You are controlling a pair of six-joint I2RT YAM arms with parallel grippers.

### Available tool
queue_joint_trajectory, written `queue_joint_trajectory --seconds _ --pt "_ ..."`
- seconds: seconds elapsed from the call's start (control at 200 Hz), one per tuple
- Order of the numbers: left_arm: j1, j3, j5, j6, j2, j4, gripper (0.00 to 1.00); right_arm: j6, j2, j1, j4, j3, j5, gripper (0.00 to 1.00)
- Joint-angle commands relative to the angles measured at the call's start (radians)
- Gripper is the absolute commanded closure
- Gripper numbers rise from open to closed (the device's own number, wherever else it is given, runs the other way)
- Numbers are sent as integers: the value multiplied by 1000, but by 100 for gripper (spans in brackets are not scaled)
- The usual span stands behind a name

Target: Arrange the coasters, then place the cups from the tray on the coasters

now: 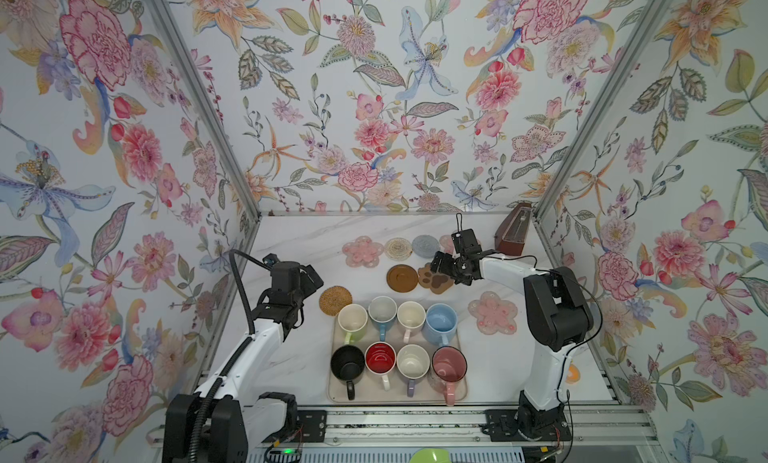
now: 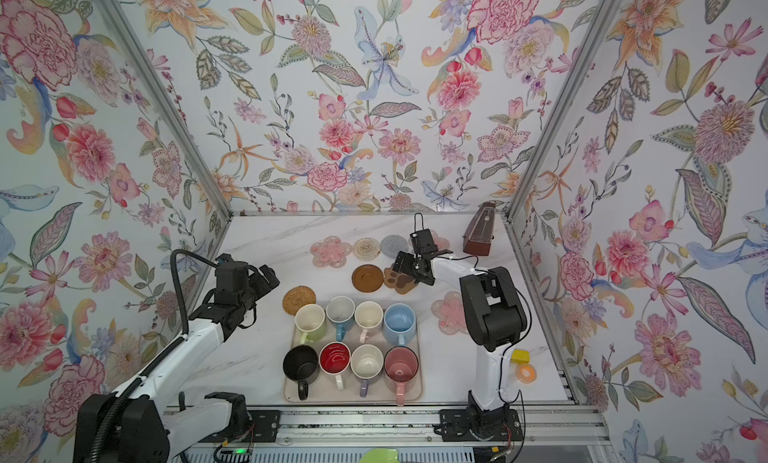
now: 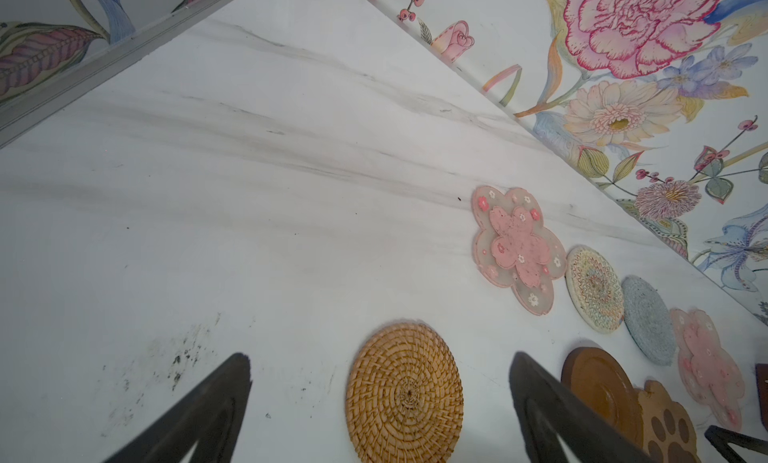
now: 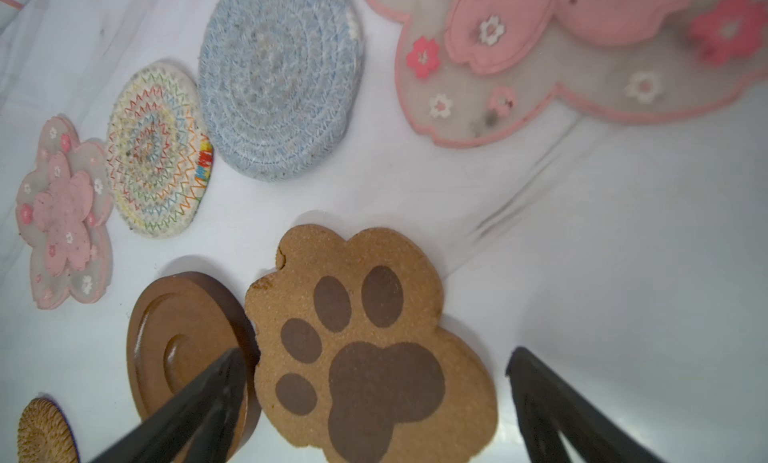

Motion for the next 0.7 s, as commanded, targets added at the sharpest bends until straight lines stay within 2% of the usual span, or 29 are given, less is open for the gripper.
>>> queue_joint_trajectory --seconds 0.0,0.23,0.696 --pt "12 -1 5 2 7 -36 1 -4 -101 -25 -38 30 73 1" --pt "16 -25 -9 17 5 -59 1 -6 -186 -35 -36 15 111 1" --pt "20 -63 -16 9 24 -106 1 0 -227 -28 -39 -17 131 1"
